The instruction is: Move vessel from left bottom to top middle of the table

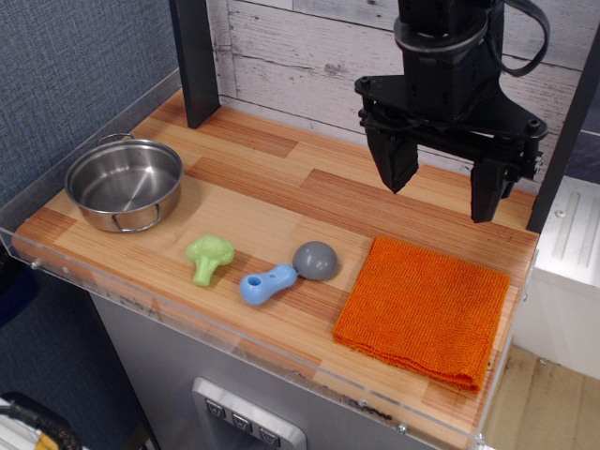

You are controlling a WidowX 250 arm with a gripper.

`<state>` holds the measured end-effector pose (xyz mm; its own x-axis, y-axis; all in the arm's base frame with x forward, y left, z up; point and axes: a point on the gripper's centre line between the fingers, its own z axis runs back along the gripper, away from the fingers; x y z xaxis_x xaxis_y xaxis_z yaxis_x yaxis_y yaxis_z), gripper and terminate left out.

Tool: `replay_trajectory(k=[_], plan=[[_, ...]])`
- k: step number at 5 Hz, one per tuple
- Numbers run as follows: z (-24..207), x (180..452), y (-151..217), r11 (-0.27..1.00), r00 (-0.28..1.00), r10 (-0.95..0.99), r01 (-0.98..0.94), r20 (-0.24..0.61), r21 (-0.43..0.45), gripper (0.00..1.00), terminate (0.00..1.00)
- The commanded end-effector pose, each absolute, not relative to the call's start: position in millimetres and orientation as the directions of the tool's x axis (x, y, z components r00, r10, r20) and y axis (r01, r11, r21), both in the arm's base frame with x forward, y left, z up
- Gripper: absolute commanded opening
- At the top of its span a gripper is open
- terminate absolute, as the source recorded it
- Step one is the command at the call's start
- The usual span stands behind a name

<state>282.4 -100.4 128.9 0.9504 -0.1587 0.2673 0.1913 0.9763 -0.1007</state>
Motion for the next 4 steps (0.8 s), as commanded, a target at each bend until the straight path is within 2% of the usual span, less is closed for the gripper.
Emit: replay_trajectory(k=[1,2,3,4], plan=[[129,282,-100,0.976,0.950,-0.159,0.191,0.267,-0.101,1.00,0.00],[141,288,-64,0.988,0.943,0.074,-0.026,0.325,-0.151,1.00,0.00],[142,291,-42,0.971,0.929,0.172,-0.105,0.326,-0.213,1.00,0.00],[136,285,-4,0.940,0.896,0.304,-0.225,0.324,-0.257,1.00,0.00]])
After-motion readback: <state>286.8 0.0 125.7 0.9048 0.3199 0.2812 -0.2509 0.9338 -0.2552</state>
